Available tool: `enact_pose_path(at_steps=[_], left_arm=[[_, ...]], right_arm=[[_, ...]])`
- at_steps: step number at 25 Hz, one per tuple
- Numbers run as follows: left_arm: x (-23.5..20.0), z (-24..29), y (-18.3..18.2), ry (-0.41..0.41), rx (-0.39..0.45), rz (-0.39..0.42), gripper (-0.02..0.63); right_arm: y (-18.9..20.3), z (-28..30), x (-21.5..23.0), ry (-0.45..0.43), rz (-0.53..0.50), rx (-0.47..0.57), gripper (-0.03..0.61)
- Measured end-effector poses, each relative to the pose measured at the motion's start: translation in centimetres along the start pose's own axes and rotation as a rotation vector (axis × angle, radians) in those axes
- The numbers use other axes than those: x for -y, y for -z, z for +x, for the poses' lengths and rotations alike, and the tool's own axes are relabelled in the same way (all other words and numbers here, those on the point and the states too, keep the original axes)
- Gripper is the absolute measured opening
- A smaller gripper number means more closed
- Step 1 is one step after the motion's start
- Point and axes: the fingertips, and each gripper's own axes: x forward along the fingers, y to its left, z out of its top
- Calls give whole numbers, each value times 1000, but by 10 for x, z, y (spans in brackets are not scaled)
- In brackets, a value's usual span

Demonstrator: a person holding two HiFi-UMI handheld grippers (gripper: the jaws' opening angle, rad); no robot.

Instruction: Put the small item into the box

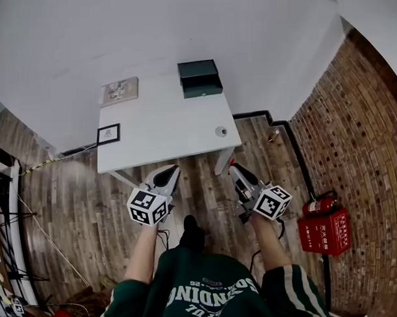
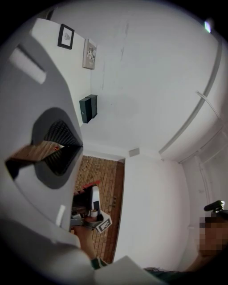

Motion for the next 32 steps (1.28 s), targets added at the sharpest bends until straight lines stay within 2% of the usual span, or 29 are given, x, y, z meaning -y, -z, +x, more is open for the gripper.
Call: enact_pose_path(at_steps=[9, 16, 20, 26, 32], left_arm=[[-103, 58, -35, 19, -6, 7, 54], [-149, 96, -42, 23, -24, -19, 54], [-171, 129, -44, 23, -30, -28, 54], [-206, 189, -61, -16, -37, -15, 54], [-249, 249, -85, -81, -42, -42, 54]], right_arm=[[-37, 110, 35, 16, -6, 32, 58], [-45, 165, 60, 32, 6, -3, 58], [-53, 194, 91, 25, 10, -10, 58], [-82, 249, 143, -16, 28, -43, 58], [-116, 322, 189, -70, 39, -114, 58]])
